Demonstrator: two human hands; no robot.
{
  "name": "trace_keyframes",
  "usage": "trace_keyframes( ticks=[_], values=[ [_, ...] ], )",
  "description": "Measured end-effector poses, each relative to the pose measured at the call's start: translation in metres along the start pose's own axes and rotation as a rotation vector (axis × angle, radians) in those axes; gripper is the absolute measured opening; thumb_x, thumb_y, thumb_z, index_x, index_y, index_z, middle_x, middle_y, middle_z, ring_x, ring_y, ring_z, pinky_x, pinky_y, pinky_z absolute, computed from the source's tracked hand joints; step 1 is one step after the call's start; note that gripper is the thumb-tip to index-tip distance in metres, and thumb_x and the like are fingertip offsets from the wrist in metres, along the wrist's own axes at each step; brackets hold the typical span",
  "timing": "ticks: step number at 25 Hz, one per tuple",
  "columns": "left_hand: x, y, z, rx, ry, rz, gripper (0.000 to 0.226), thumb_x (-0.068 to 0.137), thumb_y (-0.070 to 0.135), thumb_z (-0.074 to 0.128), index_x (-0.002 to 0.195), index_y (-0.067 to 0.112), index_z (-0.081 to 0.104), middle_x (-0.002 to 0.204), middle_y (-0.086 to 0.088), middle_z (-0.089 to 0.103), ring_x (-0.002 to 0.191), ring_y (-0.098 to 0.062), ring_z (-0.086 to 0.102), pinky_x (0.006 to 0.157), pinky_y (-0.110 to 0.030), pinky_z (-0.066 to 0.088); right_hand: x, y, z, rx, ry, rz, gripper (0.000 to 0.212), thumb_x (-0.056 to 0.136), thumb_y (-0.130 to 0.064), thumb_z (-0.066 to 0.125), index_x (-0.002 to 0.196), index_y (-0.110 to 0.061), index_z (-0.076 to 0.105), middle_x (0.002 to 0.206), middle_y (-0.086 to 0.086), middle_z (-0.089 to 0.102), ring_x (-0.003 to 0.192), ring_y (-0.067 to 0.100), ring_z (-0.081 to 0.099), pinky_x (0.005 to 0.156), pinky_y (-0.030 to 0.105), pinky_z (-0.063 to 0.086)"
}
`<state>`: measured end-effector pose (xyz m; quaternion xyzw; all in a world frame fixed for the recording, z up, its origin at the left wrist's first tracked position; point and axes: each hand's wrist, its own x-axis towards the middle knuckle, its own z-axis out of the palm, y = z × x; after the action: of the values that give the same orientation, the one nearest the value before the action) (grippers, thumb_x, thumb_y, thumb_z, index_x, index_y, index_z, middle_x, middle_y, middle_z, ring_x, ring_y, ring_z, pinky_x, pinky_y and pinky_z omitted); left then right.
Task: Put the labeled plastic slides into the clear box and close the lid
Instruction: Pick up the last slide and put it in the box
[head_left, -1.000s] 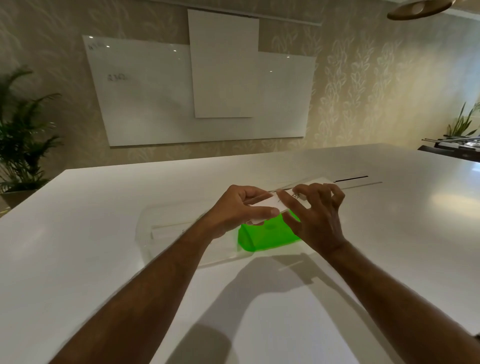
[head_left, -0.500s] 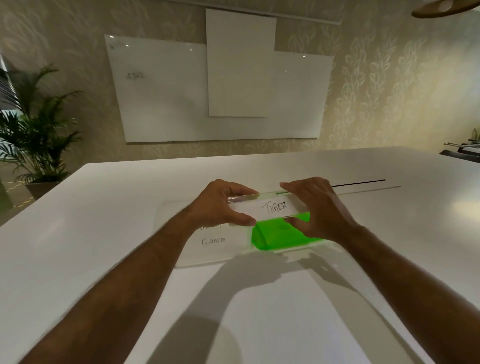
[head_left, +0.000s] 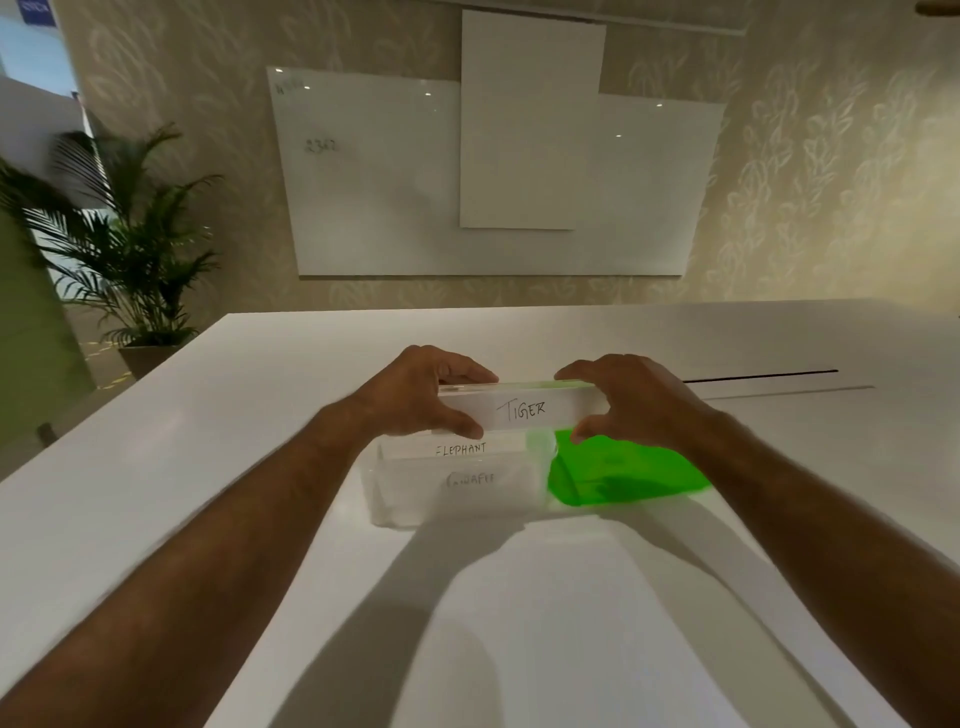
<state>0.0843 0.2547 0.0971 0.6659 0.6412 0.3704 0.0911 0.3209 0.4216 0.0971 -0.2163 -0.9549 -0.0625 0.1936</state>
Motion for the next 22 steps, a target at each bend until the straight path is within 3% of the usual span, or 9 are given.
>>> trace_keyframes(
  ticks=[5,9,13,18,22],
  values=[
    [-0.003,-0.017,-0.021,0.133,-0.018,-0.031,0.059,0.062,0.018,0.093,0.116,0.023,0.071,0.107,0.013,0.07,0.094,-0.005,0.066,0.08,-0.01,0.053,0.033,-0.017,0.007,0.009,-0.03,-0.029,0.067,0.064,-0.049,0.082,0.124,-0.034,0.058,0.107,-0.002,0.073,0.094,0.023,0.063,0.082,0.036,0.051],
    [-0.001,-0.028,-0.032,0.244,-0.039,-0.072,0.057,0.062,0.019,0.093,0.114,0.021,0.072,0.109,0.007,0.073,0.097,-0.009,0.065,0.088,-0.021,0.051,0.054,-0.026,0.012,0.091,-0.11,-0.033,0.059,0.067,-0.041,0.082,0.123,-0.036,0.062,0.112,-0.006,0.072,0.081,0.012,0.055,0.085,0.034,0.049],
    [0.001,-0.037,-0.034,0.335,-0.108,-0.125,0.056,0.061,0.021,0.093,0.113,0.023,0.071,0.109,0.008,0.072,0.097,-0.008,0.064,0.083,-0.019,0.047,0.069,-0.031,0.021,0.143,-0.236,-0.059,0.05,0.071,-0.031,0.081,0.119,-0.031,0.067,0.114,-0.004,0.072,0.101,0.02,0.06,0.09,0.037,0.048],
    [0.004,-0.046,-0.03,0.424,-0.2,-0.2,0.056,0.064,0.023,0.091,0.116,0.024,0.069,0.113,0.008,0.071,0.105,-0.009,0.065,0.093,-0.03,0.054,0.084,-0.036,0.032,0.096,-0.381,-0.096,0.046,0.076,-0.027,0.078,0.12,-0.025,0.067,0.114,-0.002,0.072,0.102,0.019,0.062,0.089,0.032,0.049],
    [0.007,-0.049,-0.024,0.462,-0.285,-0.245,0.046,0.066,0.019,0.088,0.109,0.024,0.072,0.106,0.007,0.072,0.097,-0.009,0.066,0.09,-0.031,0.055,0.088,-0.042,0.043,0.087,-0.433,-0.102,0.042,0.076,-0.023,0.078,0.117,-0.025,0.069,0.11,-0.002,0.073,0.098,0.018,0.063,0.086,0.03,0.051]
  ],
)
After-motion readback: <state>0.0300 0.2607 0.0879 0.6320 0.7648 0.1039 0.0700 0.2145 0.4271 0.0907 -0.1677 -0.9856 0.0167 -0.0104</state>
